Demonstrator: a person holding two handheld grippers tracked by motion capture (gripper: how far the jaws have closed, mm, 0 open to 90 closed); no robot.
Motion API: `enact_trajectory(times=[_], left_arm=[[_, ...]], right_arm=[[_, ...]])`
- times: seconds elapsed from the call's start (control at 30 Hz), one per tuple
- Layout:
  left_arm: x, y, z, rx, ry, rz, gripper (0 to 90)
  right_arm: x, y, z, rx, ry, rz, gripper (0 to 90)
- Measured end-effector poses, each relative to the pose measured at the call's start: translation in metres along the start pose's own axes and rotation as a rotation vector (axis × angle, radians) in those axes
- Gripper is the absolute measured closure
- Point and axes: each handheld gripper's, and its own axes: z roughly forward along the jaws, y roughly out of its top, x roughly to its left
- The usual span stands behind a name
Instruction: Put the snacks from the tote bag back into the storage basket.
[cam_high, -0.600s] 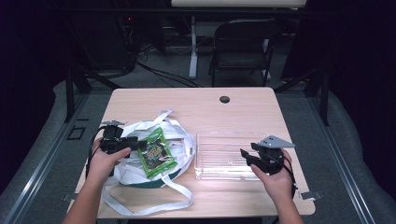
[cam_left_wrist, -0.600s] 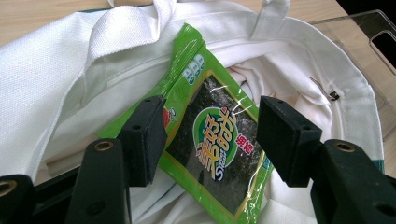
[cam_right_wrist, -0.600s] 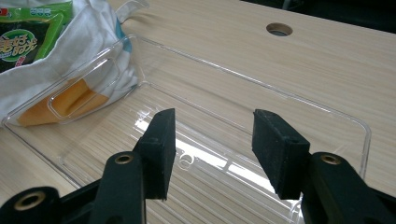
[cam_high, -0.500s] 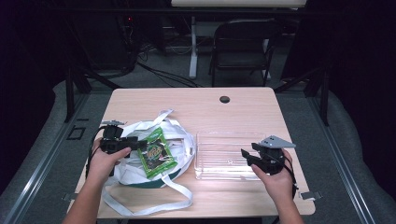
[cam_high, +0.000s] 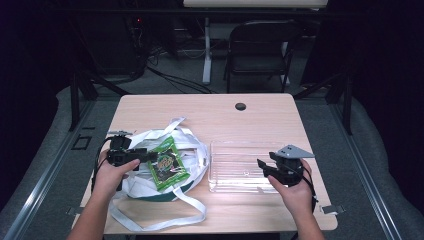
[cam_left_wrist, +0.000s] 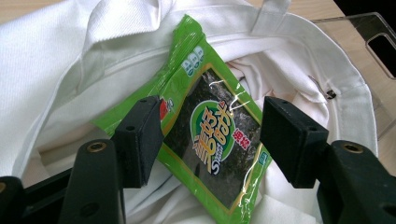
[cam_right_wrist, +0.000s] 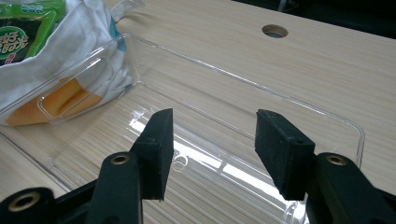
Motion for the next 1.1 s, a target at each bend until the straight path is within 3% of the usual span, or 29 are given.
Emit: enact_trajectory(times=[0.3,0.73,1.1], left_arm=[[0.003,-0.008,0.004,0.024,-0.013,-0.05,36.3],[0.009,-0.014,0.013,0.069,0.005,-0.128,34.2],[0.011,-0.015,0.016,0.129,0.004,-0.152,35.3]], right_arm=[[0.003,0.005,0.006,-0.005,0.016,-0.015,46.1],[0.007,0.006,0.009,-0.001,0.018,-0.035,45.5],[0.007,0.005,0.009,-0.002,0.014,-0.033,45.5]])
